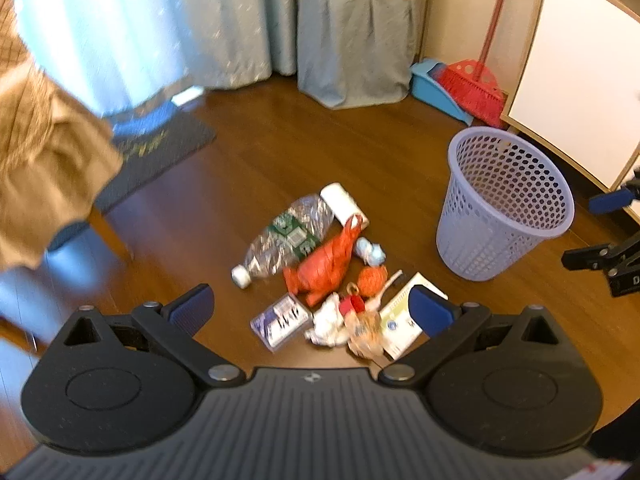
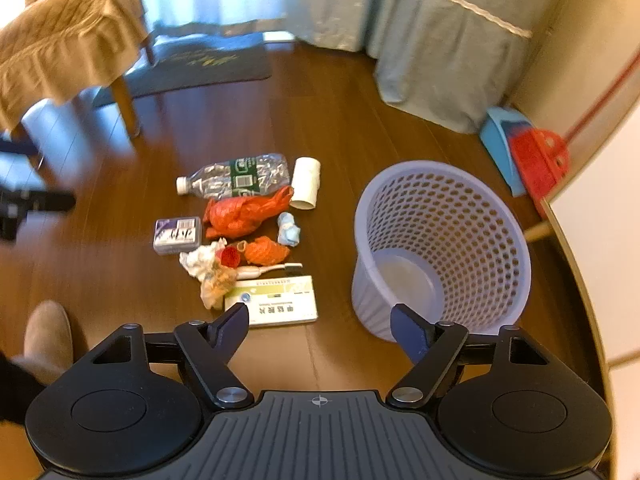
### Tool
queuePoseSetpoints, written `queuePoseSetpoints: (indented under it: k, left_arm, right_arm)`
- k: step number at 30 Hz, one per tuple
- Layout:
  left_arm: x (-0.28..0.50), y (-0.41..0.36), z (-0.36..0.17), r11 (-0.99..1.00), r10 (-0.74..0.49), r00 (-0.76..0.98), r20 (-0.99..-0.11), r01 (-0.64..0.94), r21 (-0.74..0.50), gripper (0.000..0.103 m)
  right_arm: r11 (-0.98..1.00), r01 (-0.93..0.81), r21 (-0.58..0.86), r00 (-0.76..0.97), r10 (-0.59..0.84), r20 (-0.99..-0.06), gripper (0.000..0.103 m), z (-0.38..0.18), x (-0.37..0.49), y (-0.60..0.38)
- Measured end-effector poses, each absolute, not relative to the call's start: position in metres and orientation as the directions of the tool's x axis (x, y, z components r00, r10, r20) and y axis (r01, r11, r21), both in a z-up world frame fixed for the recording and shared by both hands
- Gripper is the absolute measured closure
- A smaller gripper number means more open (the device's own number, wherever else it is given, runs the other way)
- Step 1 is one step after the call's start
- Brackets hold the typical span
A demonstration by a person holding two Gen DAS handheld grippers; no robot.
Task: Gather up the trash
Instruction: 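Lower the right tool onto the lavender wastebasket rim and close it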
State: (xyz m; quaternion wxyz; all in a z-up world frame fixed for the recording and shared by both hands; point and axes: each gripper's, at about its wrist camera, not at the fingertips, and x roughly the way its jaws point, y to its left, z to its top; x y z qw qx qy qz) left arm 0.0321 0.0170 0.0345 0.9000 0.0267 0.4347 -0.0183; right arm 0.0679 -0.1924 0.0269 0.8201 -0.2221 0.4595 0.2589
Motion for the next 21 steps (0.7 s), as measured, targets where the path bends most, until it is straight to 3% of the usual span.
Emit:
queuePoseSetpoints:
  k: [10, 21]
  left_arm:
    - [0.077, 0.034, 0.038, 0.988, -0.056, 0.664, -0.746, 0.143, 0.053, 0.002]
    - [0.111, 0.036, 0.006, 0.977, -0.094, 0.634, -0.767, 0.209, 0.053, 0.002]
  right_arm:
    - [0.714, -0.678, -0.176, 0.465, 0.230, -0.855, 0.042, 0.030, 0.110, -0.225]
    - [0.639, -0.769, -0.027, 0.319, 0.347, -0.882, 0.050, 0.002, 0.151, -0.250]
